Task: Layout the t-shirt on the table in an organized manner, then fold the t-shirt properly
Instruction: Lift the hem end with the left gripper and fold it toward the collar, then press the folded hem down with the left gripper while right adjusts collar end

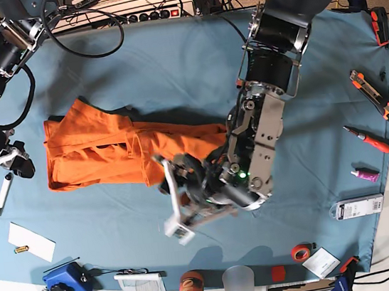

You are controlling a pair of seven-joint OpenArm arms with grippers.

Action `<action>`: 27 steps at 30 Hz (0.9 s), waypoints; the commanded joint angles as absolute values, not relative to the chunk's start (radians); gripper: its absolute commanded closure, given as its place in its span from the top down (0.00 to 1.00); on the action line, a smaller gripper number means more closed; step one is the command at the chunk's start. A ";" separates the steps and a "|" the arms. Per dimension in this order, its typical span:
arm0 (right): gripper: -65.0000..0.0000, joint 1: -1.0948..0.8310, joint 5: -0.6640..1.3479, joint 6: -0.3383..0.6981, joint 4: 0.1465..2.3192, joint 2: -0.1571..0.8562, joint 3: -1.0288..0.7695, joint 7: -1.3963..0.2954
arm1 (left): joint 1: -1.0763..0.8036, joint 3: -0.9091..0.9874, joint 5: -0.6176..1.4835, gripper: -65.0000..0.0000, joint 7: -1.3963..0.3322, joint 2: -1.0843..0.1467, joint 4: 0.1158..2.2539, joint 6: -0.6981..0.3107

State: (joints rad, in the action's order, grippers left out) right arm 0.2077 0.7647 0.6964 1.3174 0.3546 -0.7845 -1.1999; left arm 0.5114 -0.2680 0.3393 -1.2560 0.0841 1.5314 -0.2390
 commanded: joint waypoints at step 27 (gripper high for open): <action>0.58 0.205 0.950 0.616 1.317 0.450 -0.639 -1.396 | 0.402 -0.237 0.344 0.43 -1.248 -0.097 1.554 -0.218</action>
State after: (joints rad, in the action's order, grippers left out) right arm 0.1928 0.9321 0.6140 1.3067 0.4263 -0.6338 -1.4117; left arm 0.3748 -0.2409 0.3397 -1.2598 -0.1001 1.5326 -0.2165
